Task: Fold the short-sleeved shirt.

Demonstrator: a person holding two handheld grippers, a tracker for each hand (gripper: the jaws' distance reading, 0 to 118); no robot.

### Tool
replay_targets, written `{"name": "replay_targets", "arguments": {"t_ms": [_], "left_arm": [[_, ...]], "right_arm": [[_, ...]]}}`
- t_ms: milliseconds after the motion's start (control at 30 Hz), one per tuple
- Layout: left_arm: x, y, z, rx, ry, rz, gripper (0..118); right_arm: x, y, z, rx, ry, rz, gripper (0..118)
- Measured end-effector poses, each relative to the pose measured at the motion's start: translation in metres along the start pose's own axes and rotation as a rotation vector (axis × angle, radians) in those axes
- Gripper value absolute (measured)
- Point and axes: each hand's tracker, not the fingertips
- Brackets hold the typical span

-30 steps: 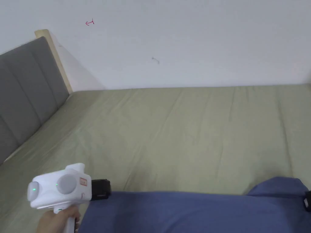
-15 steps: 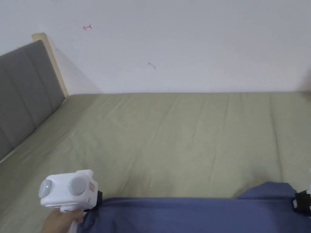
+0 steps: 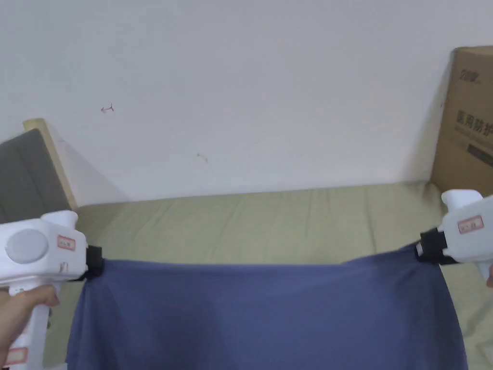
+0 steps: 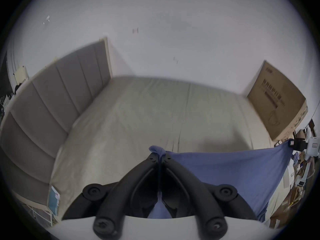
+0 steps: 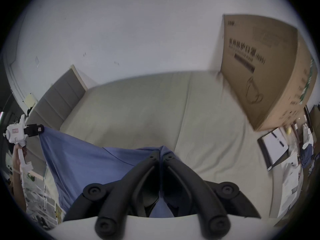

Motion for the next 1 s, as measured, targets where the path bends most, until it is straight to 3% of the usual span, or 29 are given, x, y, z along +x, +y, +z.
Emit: {"name": "replay_targets", "arguments": {"t_ms": [100, 200, 300, 433, 567, 633, 867, 1000], "left_arm": [[0.010, 0.037, 0.039, 0.070, -0.012, 0.015, 0], [0.024, 0.075, 0.073, 0.155, 0.001, -0.032, 0], [0.037, 0.113, 0.095, 0.227, 0.029, -0.050, 0], [0.046, 0.166, 0.113, 0.276, 0.027, 0.001, 0], [0.056, 0.207, 0.137, 0.368, 0.076, -0.028, 0], [0.065, 0.226, 0.148, 0.388, 0.137, -0.082, 0], [0.075, 0.267, 0.175, 0.471, 0.151, -0.090, 0], [0.073, 0.265, 0.164, 0.474, 0.168, -0.091, 0]], "right_arm": [[0.004, 0.038, 0.038, 0.078, 0.019, -0.036, 1], [-0.004, 0.079, 0.077, 0.128, -0.007, 0.015, 1], [-0.013, 0.121, 0.107, 0.166, -0.021, 0.017, 1], [-0.017, 0.174, 0.134, 0.286, -0.077, 0.036, 1], [-0.024, 0.216, 0.148, 0.267, -0.073, 0.046, 1], [-0.027, 0.237, 0.158, 0.289, -0.074, 0.029, 1], [-0.033, 0.284, 0.196, 0.420, -0.013, -0.142, 1], [-0.040, 0.284, 0.199, 0.383, -0.046, -0.052, 1]]}}
